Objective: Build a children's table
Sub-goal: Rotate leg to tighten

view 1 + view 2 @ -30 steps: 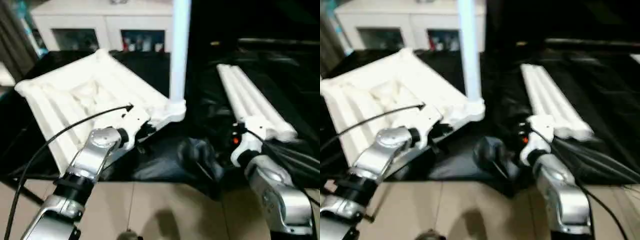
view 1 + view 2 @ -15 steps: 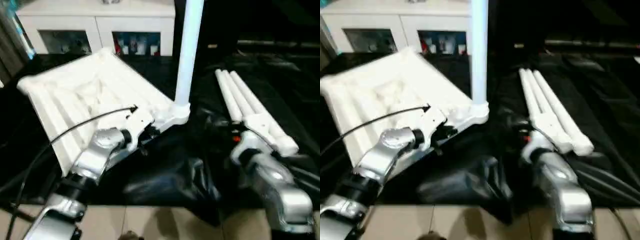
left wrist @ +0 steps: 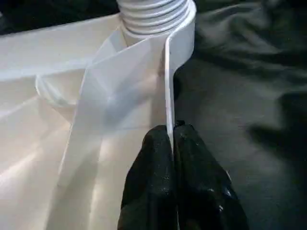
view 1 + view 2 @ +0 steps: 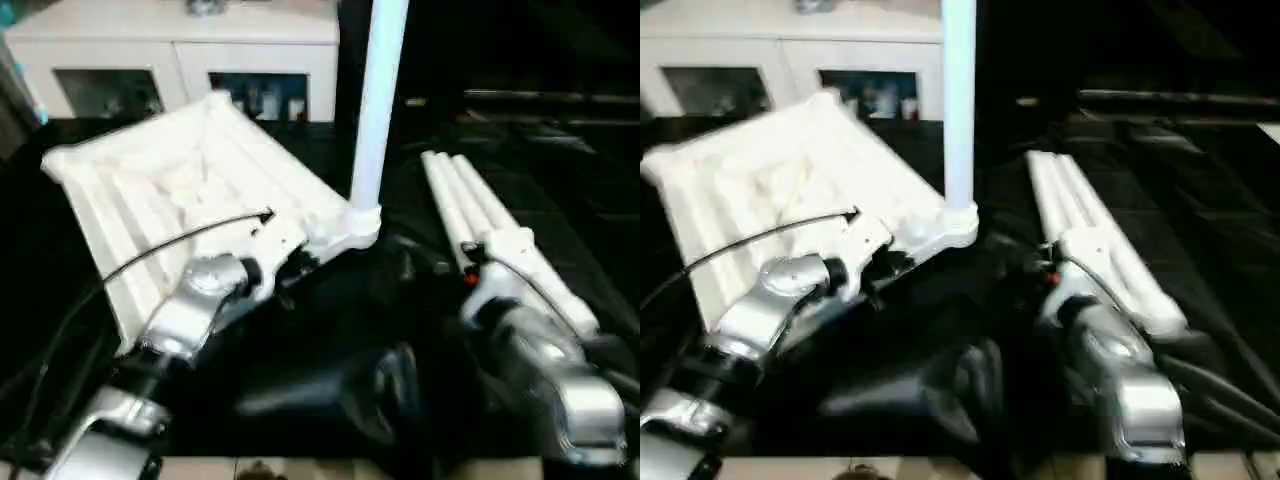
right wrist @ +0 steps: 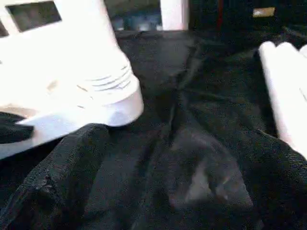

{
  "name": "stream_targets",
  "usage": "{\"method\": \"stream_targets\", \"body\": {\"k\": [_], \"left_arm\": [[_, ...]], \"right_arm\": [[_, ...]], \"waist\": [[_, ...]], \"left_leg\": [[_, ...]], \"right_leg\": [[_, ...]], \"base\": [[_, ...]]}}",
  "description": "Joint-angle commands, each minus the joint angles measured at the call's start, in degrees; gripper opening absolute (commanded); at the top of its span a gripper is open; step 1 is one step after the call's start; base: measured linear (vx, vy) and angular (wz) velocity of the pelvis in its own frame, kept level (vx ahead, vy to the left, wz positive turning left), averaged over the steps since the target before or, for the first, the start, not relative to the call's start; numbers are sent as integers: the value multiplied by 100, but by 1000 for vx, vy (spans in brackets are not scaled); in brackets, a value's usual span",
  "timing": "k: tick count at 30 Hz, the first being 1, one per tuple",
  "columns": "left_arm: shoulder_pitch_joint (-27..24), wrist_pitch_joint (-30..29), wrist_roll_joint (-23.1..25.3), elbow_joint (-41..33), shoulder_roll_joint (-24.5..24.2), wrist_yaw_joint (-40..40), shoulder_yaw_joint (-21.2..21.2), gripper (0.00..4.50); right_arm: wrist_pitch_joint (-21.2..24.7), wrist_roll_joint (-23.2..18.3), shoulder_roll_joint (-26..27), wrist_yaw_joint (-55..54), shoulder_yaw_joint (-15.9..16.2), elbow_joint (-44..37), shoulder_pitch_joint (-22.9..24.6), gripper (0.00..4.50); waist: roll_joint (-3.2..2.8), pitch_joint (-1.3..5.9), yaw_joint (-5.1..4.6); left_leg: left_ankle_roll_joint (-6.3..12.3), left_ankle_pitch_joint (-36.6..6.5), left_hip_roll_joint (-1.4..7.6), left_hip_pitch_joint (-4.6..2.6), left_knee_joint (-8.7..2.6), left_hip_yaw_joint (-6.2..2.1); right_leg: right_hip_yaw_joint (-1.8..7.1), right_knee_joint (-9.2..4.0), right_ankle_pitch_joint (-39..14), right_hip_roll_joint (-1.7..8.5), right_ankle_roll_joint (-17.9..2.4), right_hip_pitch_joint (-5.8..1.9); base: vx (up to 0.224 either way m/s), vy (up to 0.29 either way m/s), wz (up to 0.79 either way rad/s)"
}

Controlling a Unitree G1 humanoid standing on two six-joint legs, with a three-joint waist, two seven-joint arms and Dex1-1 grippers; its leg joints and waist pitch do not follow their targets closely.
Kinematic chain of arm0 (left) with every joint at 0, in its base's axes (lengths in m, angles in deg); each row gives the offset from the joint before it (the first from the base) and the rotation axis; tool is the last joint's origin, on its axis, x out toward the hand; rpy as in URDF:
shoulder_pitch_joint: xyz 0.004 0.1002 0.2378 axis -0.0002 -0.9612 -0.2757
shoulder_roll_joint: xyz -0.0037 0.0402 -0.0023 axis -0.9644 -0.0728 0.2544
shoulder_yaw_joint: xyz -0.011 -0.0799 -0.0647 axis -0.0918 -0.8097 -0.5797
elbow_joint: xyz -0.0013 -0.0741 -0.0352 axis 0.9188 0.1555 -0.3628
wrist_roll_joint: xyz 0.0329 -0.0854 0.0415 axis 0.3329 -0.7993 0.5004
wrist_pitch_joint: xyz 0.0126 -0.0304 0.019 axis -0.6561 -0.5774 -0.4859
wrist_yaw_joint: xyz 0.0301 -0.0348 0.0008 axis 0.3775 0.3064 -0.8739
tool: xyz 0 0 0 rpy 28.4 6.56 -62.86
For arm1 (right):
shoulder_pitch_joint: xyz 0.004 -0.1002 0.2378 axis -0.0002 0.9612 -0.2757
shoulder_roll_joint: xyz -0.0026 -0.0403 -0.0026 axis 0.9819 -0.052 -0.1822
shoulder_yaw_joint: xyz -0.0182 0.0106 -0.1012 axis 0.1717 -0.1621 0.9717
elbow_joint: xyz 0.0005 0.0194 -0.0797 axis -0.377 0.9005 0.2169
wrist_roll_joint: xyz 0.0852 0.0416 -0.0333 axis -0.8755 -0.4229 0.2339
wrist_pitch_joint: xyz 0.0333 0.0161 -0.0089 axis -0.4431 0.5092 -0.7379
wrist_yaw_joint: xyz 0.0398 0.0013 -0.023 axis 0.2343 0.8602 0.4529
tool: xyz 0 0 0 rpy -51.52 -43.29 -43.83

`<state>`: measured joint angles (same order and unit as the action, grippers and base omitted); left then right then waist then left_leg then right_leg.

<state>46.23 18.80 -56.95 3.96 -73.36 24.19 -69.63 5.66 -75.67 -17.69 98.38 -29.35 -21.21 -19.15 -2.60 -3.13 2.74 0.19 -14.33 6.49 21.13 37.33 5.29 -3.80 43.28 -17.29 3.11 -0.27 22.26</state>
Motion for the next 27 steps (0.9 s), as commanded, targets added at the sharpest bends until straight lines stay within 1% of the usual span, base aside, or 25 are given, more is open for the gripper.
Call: {"method": "stream_targets", "body": {"k": [1, 2, 3, 4, 5, 6, 7, 8, 9, 10, 11, 12, 13, 14, 16, 17, 19, 20, 21, 22, 23, 24, 25, 26, 27], "left_arm": [[155, 239, -132, -392, 166, -16, -140, 0], [136, 254, -162, -425, 155, -5, -128, 0], [107, 274, -145, -462, 101, 25, -65, 0], [95, 296, -147, -472, 85, 49, -55, 0], [31, 415, -169, -521, 7, 174, -10, 0], [-3, 358, -217, -533, -44, 289, 9, 0], [-9, 312, -218, -520, -83, 369, 44, 0], [-12, 276, -209, -509, -111, 441, 66, 0], [-18, 256, -187, -512, -146, 519, 104, 0], [-18, 256, -187, -512, -146, 519, 104, 0], [-58, 300, -156, -582, -207, 732, 197, 0], [-68, 317, -140, -606, -215, 791, 225, 0], [-74, 328, -129, -618, -213, 818, 237, 0], [-65, 359, -99, -616, -251, 902, 326, 0], [-69, 360, -81, -636, -285, 989, 410, 0], [-74, 352, -74, -656, -306, 1045, 455, 0], [-85, 336, -70, -683, -335, 1113, 493, 0], [-126, 287, -88, -773, -410, 1360, 591, 0], [-144, 277, -100, -810, -428, 1441, 616, 0], [-153, 273, -108, -830, -435, 1482, 626, 0], [-158, 266, -115, -868, -438, 1558, 652, 0], [-159, 259, -122, -880, -438, 1580, 661, 0], [-164, 252, -139, -912, -443, 1634, 687, 0], [-172, 249, -155, -947, -451, 1687, 716, 0], [-180, 250, -175, -986, -462, 1751, 752, 0]], "right_arm": [[27, -34, -88, 18, -138, -12, 37, 444], [23, -43, -97, 63, -128, -12, 38, 444], [-12, -48, -127, 152, -98, -2, 31, 444], [-18, -49, -134, 168, -92, 2, 28, 444], [-51, -52, -176, 248, -57, 26, 14, 444], [-92, -34, -261, 350, -9, 67, 2, 444], [-97, -60, -316, 434, -15, 111, -4, 444], [-99, -92, -365, 497, -19, 150, -12, 444], [-127, -145, -418, 604, -24, 178, -12, 444], [-127, -145, -418, 604, -24, 178, -12, 444], [-305, -157, -650, 929, 14, 256, -10, 444], [-415, -163, -786, 1125, 20, 315, -18, 444], [-483, -164, -871, 1246, 20, 355, -25, 444], [-676, -201, -1055, 1557, -9, 477, -46, 444], [-807, -209, -1207, 1801, -4, 563, -60, 444], [-869, -206, -1287, 1935, 2, 610, -70, 444], [-889, -212, -1332, 2018, 5, 642, -83, 444], [-1021, -247, -1467, 2280, 32, 785, -134, 444], [-1061, -293, -1526, 2429, 54, 852, -153, 444], [-1085, -324, -1563, 2523, 70, 893, -163, 444], [-1173, -359, -1668, 2797, 159, 993, -178, 444], [-1182, -360, -1691, 2853, 187, 1022, -185, 444], [-1192, -359, -1729, 2954, 239, 1087, -208, 444], [-1195, -358, -1757, 3037, 285, 1152, -233, 444], [-1196, -348, -1783, 3118, 339, 1232, -268, 444]], "waist": [[35, 483, -183], [114, 464, -180], [533, 432, 46], [533, 432, 46], [445, 503, 257], [360, 499, 238], [297, 519, 255], [224, 536, 196], [208, 533, 173], [188, 527, 157], [222, 457, 129], [230, 431, 127], [206, 390, 144], [249, 340, 131], [227, 335, 162], [235, 321, 174], [237, 326, 191], [241, 339, 204], [247, 342, 220], [245, 336, 231], [256, 328, 252], [259, 326, 272], [266, 327, 271], [267, 333, 274], [281, 333, 269]], "left_leg": [[2403, 711, 869, -878, -621, -609], [2310, 720, 753, -804, -569, -507], [1462, 44, -95, 117, -21, 99], [1462, 44, -95, 117, -21, 99], [438, 500, 65, 314, 104, -65], [24, 1385, 109, 358, -192, -56], [-25, 1722, 133, 274, -257, -25], [61, 2021, 252, 147, -260, -28], [58, 2041, 331, 100, -270, -60], [68, 1934, 391, 71, -285, -90], [86, 1124, 517, 13, -373, -90], [107, 781, 537, 6, -408, -74], [104, 258, 578, -24, -457, -26], [77, -175, 611, -34, -500, 43], [9, -501, 634, -59, -513, 99], [-88, -720, 663, -65, -550, 157], [-151, -774, 678, -76, -563, 204], [-176, -779, 681, -61, -576, 215], [-182, -803, 682, -61, -579, 226], [-187, -809, 680, -63, -575, 238], [-200, -929, 676, -84, -569, 272], [-196, -948, 678, -86, -568, 290], [-190, -946, 676, -87, -568, 295], [-181, -926, 681, -70, -577, 290], [-169, -913, 680, -59, -582, 293]], "right_leg": [[122, -171, 211, 211, 402, 466], [213, -369, 532, 285, 276, 433], [804, -1143, 1291, 802, -200, -436], [804, -1143, 1291, 802, -200, -436], [896, -924, 2835, 1082, -480, -699], [566, -633, 4596, 752, -465, -689], [473, -595, 5225, 556, -415, -551], [373, -527, 5443, 398, -555, -426], [338, -542, 5044, 391, -702, -394], [326, -577, 4512, 415, -869, -384], [343, -747, 2770, 510, -1349, -343], [350, -791, 2245, 543, -1485, -356], [377, -874, 1463, 592, -1637, -346], [401, -949, 847, 607, -1682, -329], [406, -1005, 299, 638, -1650, -323], [409, -1051, -120, 622, -1542, -295], [411, -1071, -275, 616, -1466, -256], [403, -1075, -369, 617, -1414, -265], [406, -1088, -402, 623, -1387, -259], [411, -1097, -435, 621, -1371, -241], [417, -1125, -601, 611, -1347, -201], [419, -1142, -715, 609, -1303, -188], [420, -1146, -751, 607, -1287, -179], [412, -1141, -796, 612, -1273, -190], [413, -1148, -810, 610, -1257, -191]], "base": [[73, 4, -3], [56, -48, 1], [58, -94, 13], [58, -94, 13], [59, -89, 8], [52, -65, -3], [52, -65, -3], [0, 0, 0], [0, 0, 0], [0, 0, 0], [0, 0, 0], [-60, 12, 3], [-93, 15, 5], [-67, 11, 4], [-34, 3, 2], [-69, 10, 3], [-64, 8, 2], [-55, 2, 0], [0, 0, 0], [0, 0, 0], [0, 0, 0], [0, 0, 0], [0, 0, 0], [0, 0, 0], [0, 0, 0]]}}
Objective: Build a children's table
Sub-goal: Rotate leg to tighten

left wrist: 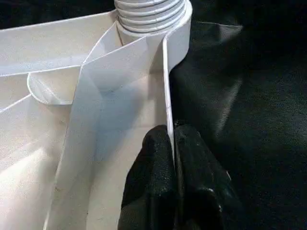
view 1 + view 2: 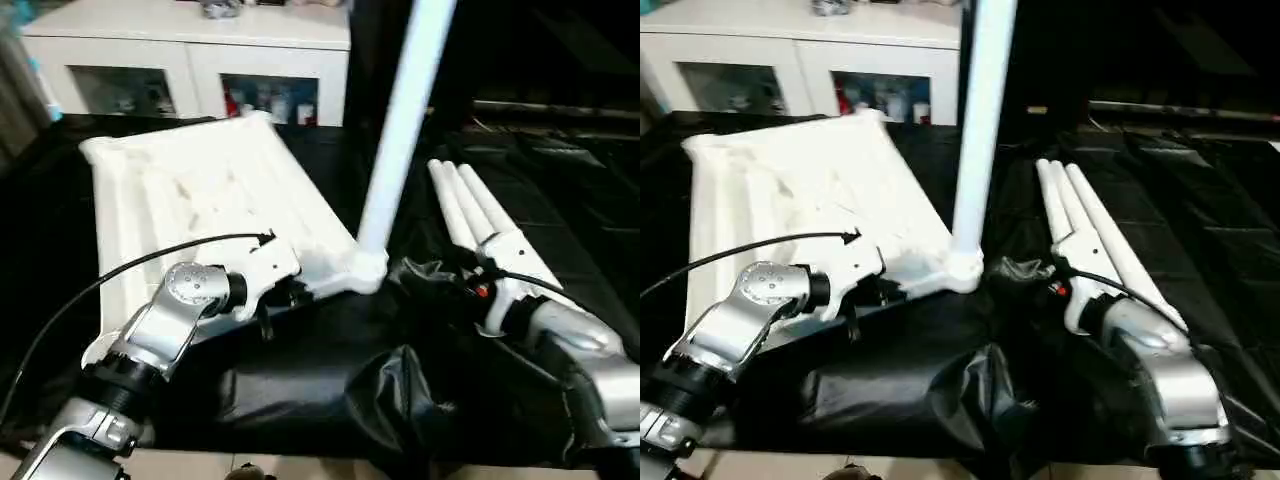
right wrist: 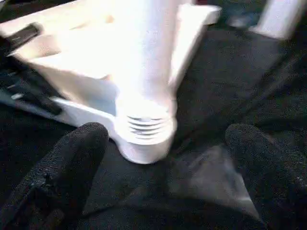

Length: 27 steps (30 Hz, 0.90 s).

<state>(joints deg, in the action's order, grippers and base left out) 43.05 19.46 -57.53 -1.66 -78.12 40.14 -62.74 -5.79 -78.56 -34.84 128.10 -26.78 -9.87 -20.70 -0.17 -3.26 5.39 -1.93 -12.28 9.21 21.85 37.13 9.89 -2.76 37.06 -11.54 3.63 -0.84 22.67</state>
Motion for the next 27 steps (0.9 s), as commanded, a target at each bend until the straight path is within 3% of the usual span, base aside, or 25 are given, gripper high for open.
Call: {"method": "stream_targets", "body": {"k": [1, 3, 6, 13, 17, 27], "left_arm": [[131, 195, -124, -458, 5, 200, 94, 0], [119, 196, -129, -529, 3, 268, 150, 0], [106, 129, -114, -638, 23, 375, 208, 0], [80, 73, -107, -710, -39, 454, 241, 0], [70, 48, -105, -734, -62, 464, 240, 0], [111, 68, -81, -626, -48, 496, 241, 0]], "right_arm": [[-88, 11, -85, 165, 136, 183, -155, 444], [-204, 180, -59, 138, 223, 407, -281, 444], [-424, 343, 14, 263, 391, 850, -542, 444], [-556, 300, 130, 352, 427, 1260, -855, 444], [-622, 299, 142, 485, 457, 1421, -927, 444], [-794, 238, 224, 668, 454, 1676, -988, 374]], "waist": [[33, 357, 12], [70, 357, 12], [79, 372, 47], [93, 381, 87], [95, 369, 83], [58, 366, 87]], "left_leg": [[50, -1064, 407, -121, -558, -168], [76, -967, 403, -114, -553, -152], [109, -853, 398, -110, -545, -136], [161, -738, 400, -76, -553, -141], [135, -838, 402, -91, -557, -130], [92, -928, 409, -89, -574, -145]], "right_leg": [[305, -519, -1353, 561, -1203, -234], [302, -515, -1248, 540, -1215, -215], [296, -507, -1185, 542, -1226, -201], [283, -472, -1039, 540, -1225, -223], [288, -489, -1090, 536, -1235, -210], [287, -496, -1157, 535, -1229, -210]], "base": [[0, 0, 0], [0, 0, 0], [0, 0, 0], [0, 0, 0], [0, 0, 0], [0, 0, 0]]}}
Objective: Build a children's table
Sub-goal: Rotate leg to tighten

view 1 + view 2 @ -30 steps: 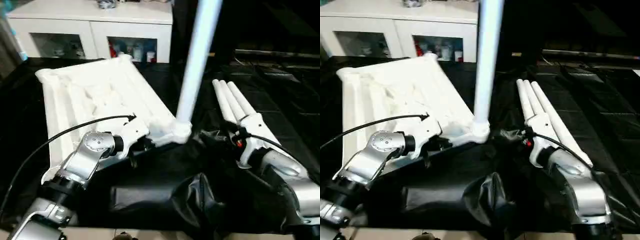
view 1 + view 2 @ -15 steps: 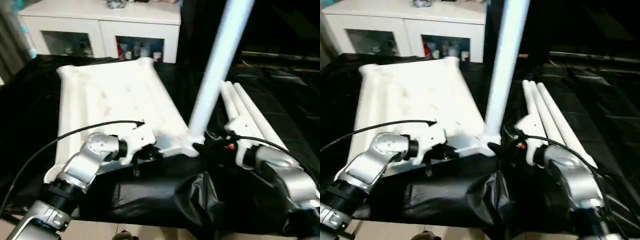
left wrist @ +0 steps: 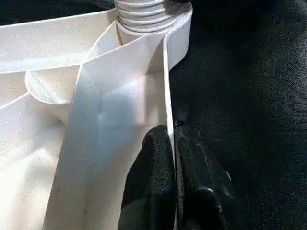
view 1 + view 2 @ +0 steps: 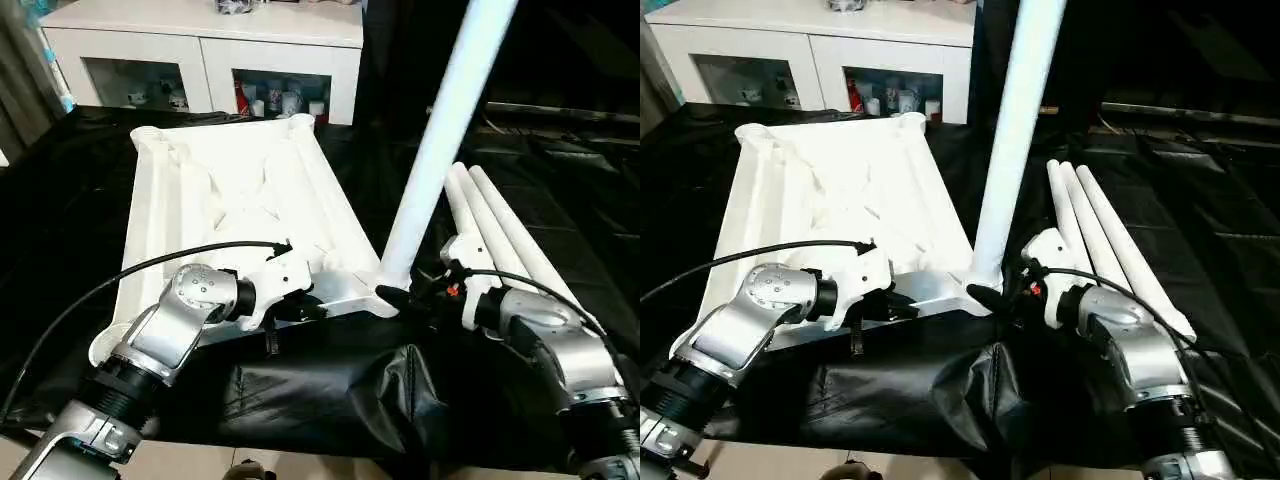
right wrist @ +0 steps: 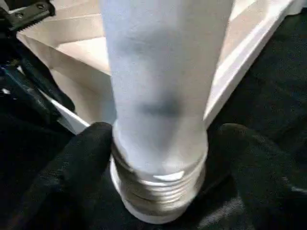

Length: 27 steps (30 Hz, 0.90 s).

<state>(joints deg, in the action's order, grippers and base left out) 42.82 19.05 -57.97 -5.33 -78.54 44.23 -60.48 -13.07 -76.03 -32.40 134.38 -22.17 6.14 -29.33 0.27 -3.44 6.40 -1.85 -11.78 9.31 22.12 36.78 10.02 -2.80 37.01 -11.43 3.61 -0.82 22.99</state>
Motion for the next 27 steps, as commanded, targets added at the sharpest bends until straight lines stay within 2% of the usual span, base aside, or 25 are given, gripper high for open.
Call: {"method": "stream_targets", "body": {"k": [1, 10, 18, 20, 21, 22, 23, 24, 25, 26, 27], "left_arm": [[140, 107, -42, -245, 0, 92, 16, 0], [198, 129, -41, -153, 13, 122, 20, 0], [181, 59, -70, -131, 36, 59, -40, 0], [319, -133, 12, 171, 316, -498, -200, 0], [328, -149, 17, 190, 333, -533, -210, 0], [502, -310, 158, 513, 605, -1098, -301, 0], [576, -395, 201, 644, 719, -1307, -333, 0], [615, -427, 223, 711, 780, -1413, -347, 0], [831, -608, 271, 1088, 1151, -1956, -436, 0], [928, -690, 272, 1255, 1323, -2180, -480, 0], [978, -705, 273, 1341, 1417, -2285, -490, 0]], "right_arm": [[-88, -13, -8, 49, 0, 98, -128, 360], [-231, 20, 52, 113, -5, 323, -179, 284], [-265, 26, 198, -78, -79, 463, -216, 272], [-358, 96, 582, -944, -362, 846, -332, 272], [-358, 98, 605, -994, -378, 867, -339, 272], [-429, 209, 895, -1637, -481, 1134, -406, 272], [-458, 262, 1012, -1863, -491, 1238, -436, 272], [-468, 288, 1072, -1973, -491, 1293, -455, 272], [-538, 465, 1410, -2564, -441, 1620, -598, 272], [-577, 552, 1560, -2821, -406, 1771, -671, 272], [-591, 594, 1651, -2986, -397, 1869, -728, 272]], "waist": [[14, 386, -20], [20, 379, -29], [24, 372, -47], [13, 361, -81], [18, 361, -96], [50, 350, -124], [32, 360, -132], [44, 365, -145], [25, 339, -141], [31, 339, -180], [35, 353, -164]], "left_leg": [[79, -985, 397, -119, -538, -156], [67, -1063, 399, -120, -547, -158], [50, -1118, 398, -119, -556, -159], [-23, -1171, 396, -120, -571, -162], [-44, -1203, 387, -120, -568, -159], [-91, -1232, 370, -108, -572, -156], [-138, -1258, 366, -128, -573, -176], [-144, -1221, 368, -109, -572, -171], [-140, -1221, 377, -118, -583, -168], [-189, -1315, 365, -127, -579, -162], [-217, -1285, 358, -130, -581, -178]], "right_leg": [[292, -491, -1140, 535, -1244, -238], [294, -503, -1214, 539, -1266, -241], [297, -513, -1322, 536, -1242, -229], [295, -525, -1420, 540, -1241, -215], [293, -526, -1458, 537, -1242, -208], [297, -537, -1575, 533, -1200, -208], [289, -559, -1715, 556, -1171, -207], [291, -554, -1690, 553, -1157, -226], [299, -574, -1689, 547, -1126, -194], [297, -581, -1732, 543, -1170, -175], [286, -578, -1715, 547, -1143, -202]], "base": [[0, 0, 0], [0, 0, 0], [0, 0, 0], [0, 0, 0], [0, 0, 0], [0, 0, 0], [0, 0, 0], [0, 0, 0], [0, 0, 0], [0, 0, 0], [0, 0, 0]]}}
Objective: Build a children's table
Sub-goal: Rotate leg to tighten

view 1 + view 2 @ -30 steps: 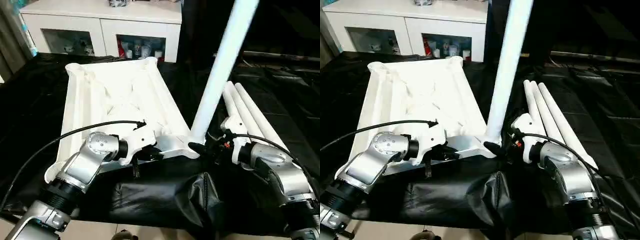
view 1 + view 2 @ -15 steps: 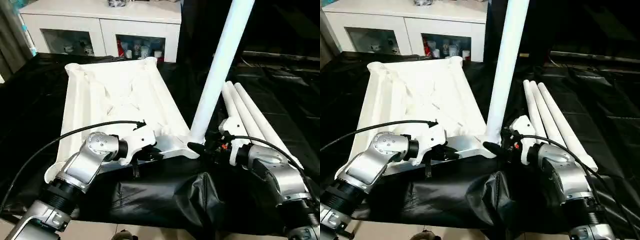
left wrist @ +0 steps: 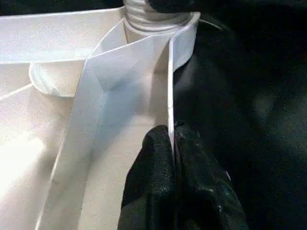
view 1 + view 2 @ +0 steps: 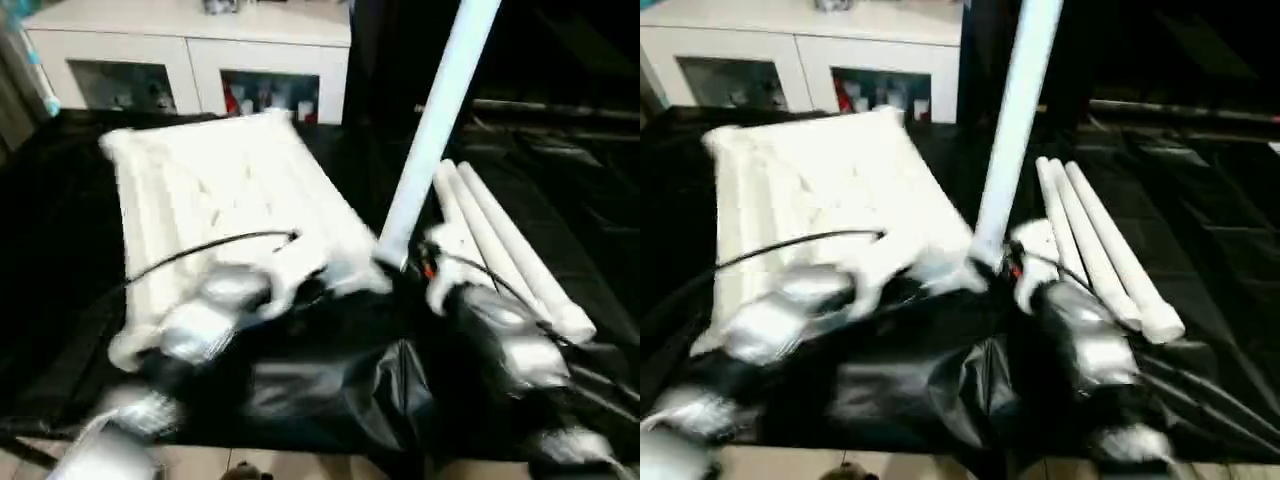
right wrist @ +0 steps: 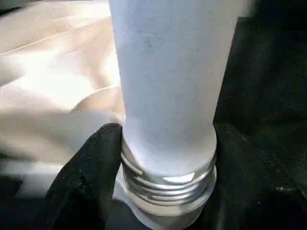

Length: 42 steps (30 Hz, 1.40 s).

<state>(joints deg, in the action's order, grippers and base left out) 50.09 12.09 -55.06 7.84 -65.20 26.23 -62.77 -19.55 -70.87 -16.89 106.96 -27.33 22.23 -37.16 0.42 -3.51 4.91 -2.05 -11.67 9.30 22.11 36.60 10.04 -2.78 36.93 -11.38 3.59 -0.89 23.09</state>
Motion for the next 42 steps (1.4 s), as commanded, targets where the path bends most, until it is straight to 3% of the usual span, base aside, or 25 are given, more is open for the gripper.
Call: {"method": "stream_targets", "body": {"k": [1, 5, 7, 10, 16, 20, 24, 28, 32, 42], "left_arm": [[392, -42, -9, 256, 355, -762, -273, 0], [568, 30, 86, 522, 642, -962, -188, 0], [593, 42, 85, 532, 668, -937, -179, 0], [577, 25, 93, 520, 612, -860, -175, 0], [492, 300, 36, 417, 298, -431, -174, 0], [354, 447, -5, 170, 42, -63, -129, 0], [109, 735, -108, -163, -399, 573, -55, 0], [-144, 939, -346, -602, -767, 1283, -5, 0], [-350, 884, -512, -1071, -1085, 1826, 53, 0], [-484, 832, -594, -1374, -1183, 2056, 75, 0]], "right_arm": [[52, 131, 368, -651, 118, 524, -128, 272], [-43, 72, 752, -876, 47, 829, -402, 272], [-76, -22, 838, -820, -26, 845, -451, 327], [-114, -92, 869, -591, -39, 742, -449, 350], [25, -198, 478, -44, -43, 154, -405, 405], [279, -365, 96, 450, -77, -347, -269, 405], [460, -277, -692, 1359, 173, -970, 33, 405], [635, -292, -1206, 1991, 314, -1381, 252, 405], [865, -386, -1582, 2474, 460, -1708, 409, 405], [1045, -438, -1653, 2793, 578, -1758, 436, 405]], "waist": [[27, 363, -14], [7, 396, 4], [-11, 409, 21], [-31, 405, 4], [-20, 385, -40], [5, 389, -26], [-11, 383, -1], [-15, 380, 43], [-18, 360, 56], [-3, 384, 118]], "left_leg": [[-137, -1193, 345, -110, -556, -164], [57, -796, 342, -88, -542, -152], [158, -599, 352, -88, -539, -150], [279, -568, 371, -92, -552, -152], [213, -866, 379, -110, -584, -156], [336, -597, 389, -95, -577, -154], [434, -495, 407, -104, -564, -141], [425, -566, 422, -121, -573, -131], [314, -776, 440, -130, -598, -132], [233, -702, 434, -131, -587, -122]], "right_leg": [[299, -571, -1552, 546, -1132, -223], [299, -519, -840, 539, -1207, -277], [290, -484, -455, 530, -1269, -292], [277, -470, -156, 528, -1403, -307], [279, -519, -559, 539, -1410, -321], [277, -495, -321, 539, -1406, -340], [278, -479, -182, 535, -1434, -309], [276, -468, -157, 535, -1475, -298], [284, -499, -509, 545, -1455, -284], [288, -494, -570, 547, -1414, -277]], "base": [[0, 0, 0], [0, 0, 0], [0, 0, 0], [0, 0, 0], [0, 0, 0], [0, 0, 0], [0, 0, 0], [0, 0, 0], [0, 0, 0], [0, 0, 0]]}}
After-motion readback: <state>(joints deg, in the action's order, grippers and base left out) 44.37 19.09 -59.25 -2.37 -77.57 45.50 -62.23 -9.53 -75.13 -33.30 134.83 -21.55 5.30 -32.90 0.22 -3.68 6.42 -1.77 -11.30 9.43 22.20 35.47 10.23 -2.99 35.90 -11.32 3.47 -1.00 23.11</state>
